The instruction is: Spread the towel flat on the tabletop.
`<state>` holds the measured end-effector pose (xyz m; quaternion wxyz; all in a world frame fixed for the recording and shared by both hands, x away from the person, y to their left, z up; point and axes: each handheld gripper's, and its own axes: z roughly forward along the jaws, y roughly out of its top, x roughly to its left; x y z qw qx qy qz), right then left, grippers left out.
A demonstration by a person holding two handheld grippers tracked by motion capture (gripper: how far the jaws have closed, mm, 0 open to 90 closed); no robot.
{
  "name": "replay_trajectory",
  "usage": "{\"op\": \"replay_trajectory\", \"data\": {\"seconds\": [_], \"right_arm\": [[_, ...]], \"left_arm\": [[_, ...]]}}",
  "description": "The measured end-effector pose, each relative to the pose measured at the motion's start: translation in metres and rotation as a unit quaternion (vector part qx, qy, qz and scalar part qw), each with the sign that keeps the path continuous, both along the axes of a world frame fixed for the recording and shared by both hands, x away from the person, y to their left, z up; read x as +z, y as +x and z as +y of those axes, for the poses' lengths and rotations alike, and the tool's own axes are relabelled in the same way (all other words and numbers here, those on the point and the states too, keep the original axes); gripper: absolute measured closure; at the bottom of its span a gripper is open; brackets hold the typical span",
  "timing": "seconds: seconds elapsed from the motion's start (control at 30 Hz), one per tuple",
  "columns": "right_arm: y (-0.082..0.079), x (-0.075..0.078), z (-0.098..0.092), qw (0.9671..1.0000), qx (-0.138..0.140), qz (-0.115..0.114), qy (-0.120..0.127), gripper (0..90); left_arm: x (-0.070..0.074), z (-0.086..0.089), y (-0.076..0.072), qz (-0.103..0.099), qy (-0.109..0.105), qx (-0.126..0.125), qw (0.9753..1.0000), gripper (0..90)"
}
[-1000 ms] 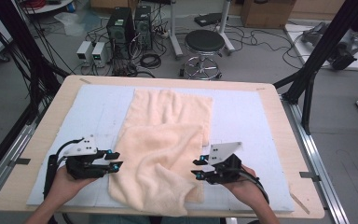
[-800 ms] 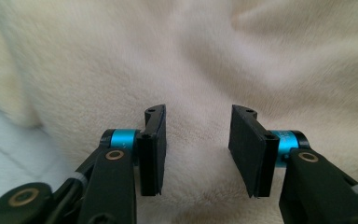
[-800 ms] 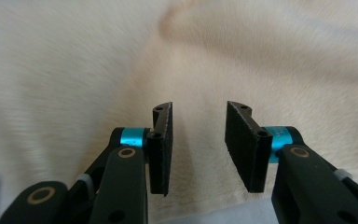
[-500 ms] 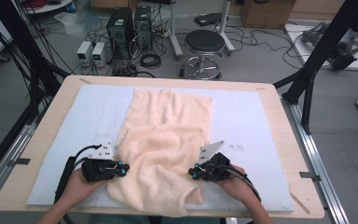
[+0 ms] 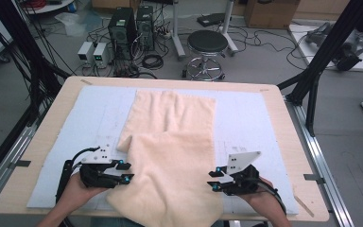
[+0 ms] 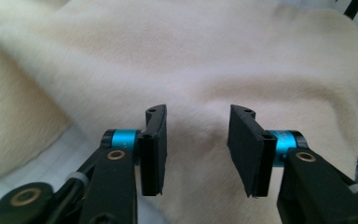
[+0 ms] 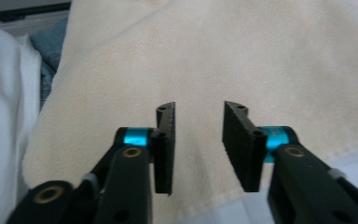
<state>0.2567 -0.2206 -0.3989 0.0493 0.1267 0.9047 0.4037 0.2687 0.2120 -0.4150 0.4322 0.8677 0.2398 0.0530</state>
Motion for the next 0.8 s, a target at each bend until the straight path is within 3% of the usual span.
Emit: {"op": "replay_trajectory", "data": {"seconds": [0.1,0.17,0.23,0.27,0.3,0.4,0.43,0.53,0.57,0.67,0.73,0.8], "right_arm": [[0.010,-0.016,0.017,0.9995,0.015,0.019,-0.019,58.5],[0.014,-0.026,0.028,0.9985,0.024,0.028,-0.041,60.7],[0.017,-0.035,0.036,0.9971,0.036,0.036,-0.057,69.7],[0.017,-0.034,0.036,0.9976,0.036,0.031,-0.050,80.4],[0.018,-0.033,0.036,0.9973,0.038,0.032,-0.054,85.1],[0.018,-0.030,0.036,0.9964,0.048,0.033,-0.062,87.3],[0.017,-0.029,0.035,0.9963,0.049,0.029,-0.064,87.4],[0.013,-0.025,0.025,0.9965,0.049,0.032,-0.059,87.3],[0.010,-0.023,0.021,0.9967,0.049,0.032,-0.056,87.0],[0.008,-0.018,0.013,0.9984,0.036,0.019,-0.038,79.9],[0.011,-0.015,0.009,0.9995,0.014,0.009,-0.027,70.6],[0.019,-0.014,0.006,0.9999,0.000,0.005,-0.012,66.7]], "left_arm": [[-0.010,0.003,0.004,0.026,0.010,0.002,0.9996,53.9],[-0.016,0.001,0.004,0.038,0.015,-0.015,0.9990,66.4],[-0.021,-0.004,0.001,0.040,0.026,-0.022,0.9986,80.4],[-0.021,-0.005,0.000,0.034,0.030,-0.020,0.9988,84.5],[-0.019,-0.005,0.001,0.037,0.019,-0.022,0.9989,86.6],[-0.009,-0.008,-0.004,0.036,-0.014,-0.044,0.9983,87.4],[-0.005,-0.011,-0.007,0.034,-0.024,-0.064,0.9971,87.1],[0.000,-0.017,-0.012,0.018,-0.017,-0.077,0.9968,79.4],[0.000,-0.016,-0.012,0.008,-0.010,-0.070,0.9975,75.9],[-0.001,-0.008,-0.001,0.005,-0.010,-0.031,0.9995,68.8],[-0.002,-0.001,0.008,0.000,-0.013,-0.003,0.9999,68.2],[-0.005,0.003,0.015,-0.010,-0.002,0.034,0.9994,64.9]]}}
